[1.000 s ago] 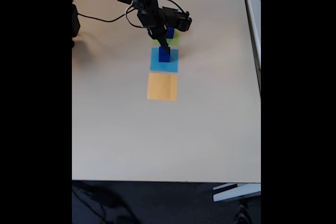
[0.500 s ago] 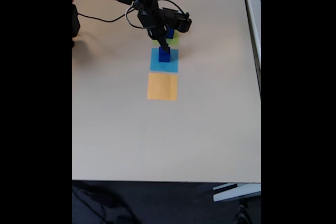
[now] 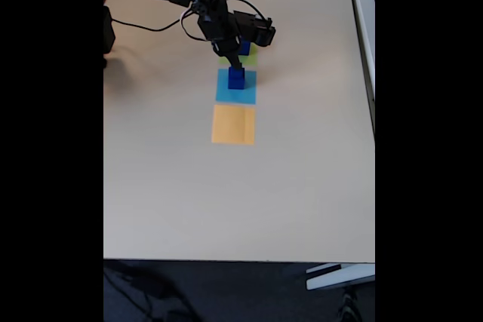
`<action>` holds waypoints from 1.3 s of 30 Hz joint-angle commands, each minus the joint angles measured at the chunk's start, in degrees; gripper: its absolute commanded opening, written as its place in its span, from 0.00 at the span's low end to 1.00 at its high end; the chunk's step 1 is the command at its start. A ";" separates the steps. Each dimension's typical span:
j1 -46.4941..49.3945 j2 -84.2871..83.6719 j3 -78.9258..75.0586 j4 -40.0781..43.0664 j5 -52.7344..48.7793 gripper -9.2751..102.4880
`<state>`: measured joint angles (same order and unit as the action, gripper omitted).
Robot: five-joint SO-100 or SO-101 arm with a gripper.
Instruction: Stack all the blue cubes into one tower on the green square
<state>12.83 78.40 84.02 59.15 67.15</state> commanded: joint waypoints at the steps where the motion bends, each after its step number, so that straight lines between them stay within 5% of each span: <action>1: -0.26 0.44 -3.43 0.00 0.62 0.15; 23: -0.62 3.96 -2.90 0.79 0.09 0.09; 39: -5.01 3.52 -18.63 13.54 5.45 0.09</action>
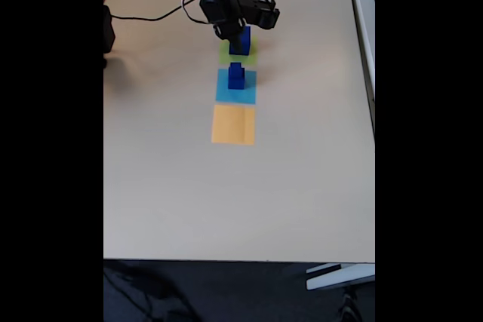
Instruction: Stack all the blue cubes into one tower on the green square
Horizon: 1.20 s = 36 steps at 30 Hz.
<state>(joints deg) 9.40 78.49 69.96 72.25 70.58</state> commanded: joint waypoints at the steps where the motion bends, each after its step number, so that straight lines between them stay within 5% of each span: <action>1: -2.29 3.08 -4.92 0.44 3.25 0.09; 11: -8.88 -2.55 -6.68 -2.72 13.36 0.09; 21: -10.90 -5.19 -0.62 -10.02 16.88 0.09; 36: -12.66 -3.16 4.04 -10.20 18.72 0.09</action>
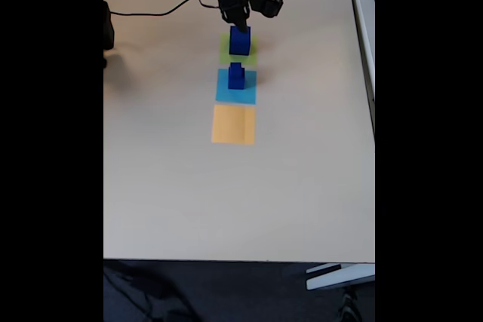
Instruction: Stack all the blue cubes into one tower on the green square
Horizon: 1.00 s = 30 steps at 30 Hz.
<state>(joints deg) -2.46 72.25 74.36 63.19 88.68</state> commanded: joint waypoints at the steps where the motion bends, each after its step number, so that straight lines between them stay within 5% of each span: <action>1: -0.88 3.08 -0.18 -1.14 0.62 0.09; 30: -1.41 3.16 3.25 -3.16 0.70 0.10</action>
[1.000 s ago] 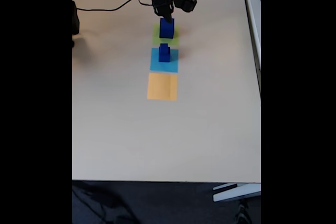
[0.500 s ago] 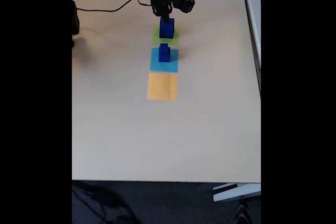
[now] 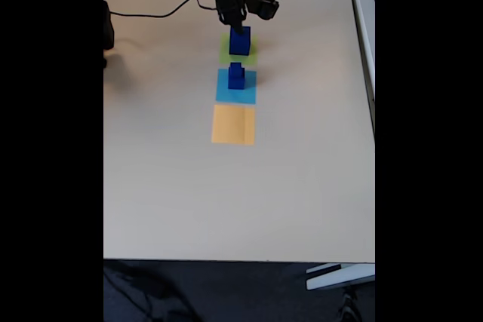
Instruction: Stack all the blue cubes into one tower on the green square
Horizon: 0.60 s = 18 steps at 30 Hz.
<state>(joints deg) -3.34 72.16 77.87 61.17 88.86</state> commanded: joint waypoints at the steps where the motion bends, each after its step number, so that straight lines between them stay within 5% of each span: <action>1: -0.53 3.25 -0.18 -1.14 0.53 0.10; 18: -0.53 3.43 -0.44 -2.20 -0.70 0.16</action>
<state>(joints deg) -3.34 72.25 77.87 60.29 88.86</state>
